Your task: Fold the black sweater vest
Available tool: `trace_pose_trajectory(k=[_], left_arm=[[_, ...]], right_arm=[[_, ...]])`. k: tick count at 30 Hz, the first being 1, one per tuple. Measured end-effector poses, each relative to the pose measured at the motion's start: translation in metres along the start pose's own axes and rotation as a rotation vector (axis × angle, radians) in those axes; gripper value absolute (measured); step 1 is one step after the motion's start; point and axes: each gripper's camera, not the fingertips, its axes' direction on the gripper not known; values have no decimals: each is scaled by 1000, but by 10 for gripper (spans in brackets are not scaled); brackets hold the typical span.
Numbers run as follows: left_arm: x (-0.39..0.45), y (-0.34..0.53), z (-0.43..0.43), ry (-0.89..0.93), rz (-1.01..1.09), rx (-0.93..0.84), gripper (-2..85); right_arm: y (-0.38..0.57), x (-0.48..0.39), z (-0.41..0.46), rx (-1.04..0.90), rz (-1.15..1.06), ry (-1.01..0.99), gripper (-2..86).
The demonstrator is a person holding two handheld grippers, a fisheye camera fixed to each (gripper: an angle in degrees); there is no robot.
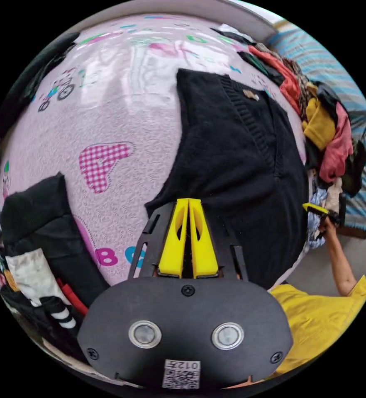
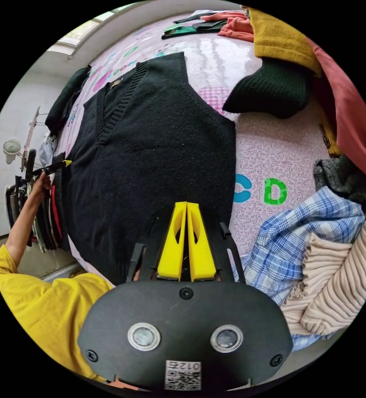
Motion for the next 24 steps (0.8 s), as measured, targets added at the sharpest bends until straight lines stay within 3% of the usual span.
trace_pose_trajectory(k=[2, 4, 9, 11, 13, 16, 19, 24], left_arm=[[-8, 10, -18, -51, -67, 65, 4], [6, 17, -33, -4, -5, 136, 4], [42, 4, -4, -150, 138, 2, 4], [31, 3, 6, -186, 70, -36, 4], [-1, 10, -3, -57, -67, 16, 5], [-26, 22, -33, -61, -247, 137, 5], [1, -2, -54, -40, -111, 247, 5], [57, -78, -14, -36, 118, 116, 4]], right_arm=[[3, -10, -17, 32, -15, 56, 4], [3, -21, -33, 91, -53, 63, 4], [-20, -42, -34, 96, -120, 55, 4], [-29, -44, -20, 30, -133, 97, 4], [-27, -41, -16, 18, -146, 116, 3], [-21, -31, -21, 17, -118, 60, 4], [-15, -32, -26, 19, -121, 63, 4], [-9, -44, -34, 33, -167, 108, 5]])
